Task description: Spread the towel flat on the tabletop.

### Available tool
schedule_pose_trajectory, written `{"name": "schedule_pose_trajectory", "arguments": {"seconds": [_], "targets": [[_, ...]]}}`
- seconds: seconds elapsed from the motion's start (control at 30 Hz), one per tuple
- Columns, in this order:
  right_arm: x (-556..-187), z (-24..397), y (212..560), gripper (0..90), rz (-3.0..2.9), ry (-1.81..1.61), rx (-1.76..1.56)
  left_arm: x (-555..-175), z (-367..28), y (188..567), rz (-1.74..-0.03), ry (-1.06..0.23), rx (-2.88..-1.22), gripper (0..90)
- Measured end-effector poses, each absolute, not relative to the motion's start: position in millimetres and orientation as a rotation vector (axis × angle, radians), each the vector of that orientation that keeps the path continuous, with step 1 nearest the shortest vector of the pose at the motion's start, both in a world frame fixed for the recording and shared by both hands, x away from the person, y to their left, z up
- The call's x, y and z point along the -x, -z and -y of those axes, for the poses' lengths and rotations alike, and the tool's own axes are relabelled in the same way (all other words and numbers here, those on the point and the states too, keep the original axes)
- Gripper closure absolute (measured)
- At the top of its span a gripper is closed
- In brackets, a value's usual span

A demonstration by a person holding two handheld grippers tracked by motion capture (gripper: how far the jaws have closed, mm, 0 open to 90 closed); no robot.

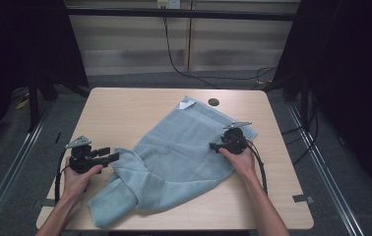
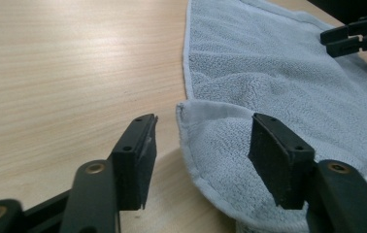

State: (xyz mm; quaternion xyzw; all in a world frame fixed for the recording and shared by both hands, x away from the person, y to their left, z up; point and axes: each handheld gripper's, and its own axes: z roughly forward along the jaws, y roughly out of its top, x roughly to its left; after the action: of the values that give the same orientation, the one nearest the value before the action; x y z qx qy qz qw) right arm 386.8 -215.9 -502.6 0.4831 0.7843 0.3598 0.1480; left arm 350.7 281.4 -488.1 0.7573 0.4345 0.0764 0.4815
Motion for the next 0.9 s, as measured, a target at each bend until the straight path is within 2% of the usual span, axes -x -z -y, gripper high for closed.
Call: {"name": "schedule_pose_trajectory", "arguments": {"seconds": [0.07, 0.13, 0.17, 0.23, 0.33, 0.63, 0.9], "targets": [[-377.8, 214.3, 497.7, 36.3, -2.254, -1.088, -1.368, -356.0, -276.9, 493.3, -1.076, -0.178, -1.879, 40.5], [-367.2, 210.6, 492.6, 36.3, -2.264, -1.113, -1.342, -360.5, -273.4, 500.1, -1.087, -0.153, -1.897, 43.8], [-361.5, 208.3, 490.1, 36.3, -2.277, -1.103, -1.324, -361.2, -271.0, 502.4, -1.079, -0.145, -1.91, 50.5], [-350.4, 203.5, 485.3, 36.3, -2.295, -1.125, -1.287, -360.8, -265.9, 502.7, -1.056, -0.132, -1.913, 75.3], [-335.0, 192.3, 476.8, 36.6, -2.318, -1.188, -1.219, -355.0, -259.3, 490.7, -0.998, -0.136, -1.877, 86.6], [-308.7, 140.3, 461.1, 40.8, -2.436, -1.293, -1.032, -346.6, -223.7, 452.2, -0.835, -0.089, -1.838, 87.3], [-305.1, 77.7, 459.7, 49.0, -2.559, -1.41, -0.883, -356.5, -195.7, 453.4, -0.832, -0.07, -1.85, 87.2]]}}
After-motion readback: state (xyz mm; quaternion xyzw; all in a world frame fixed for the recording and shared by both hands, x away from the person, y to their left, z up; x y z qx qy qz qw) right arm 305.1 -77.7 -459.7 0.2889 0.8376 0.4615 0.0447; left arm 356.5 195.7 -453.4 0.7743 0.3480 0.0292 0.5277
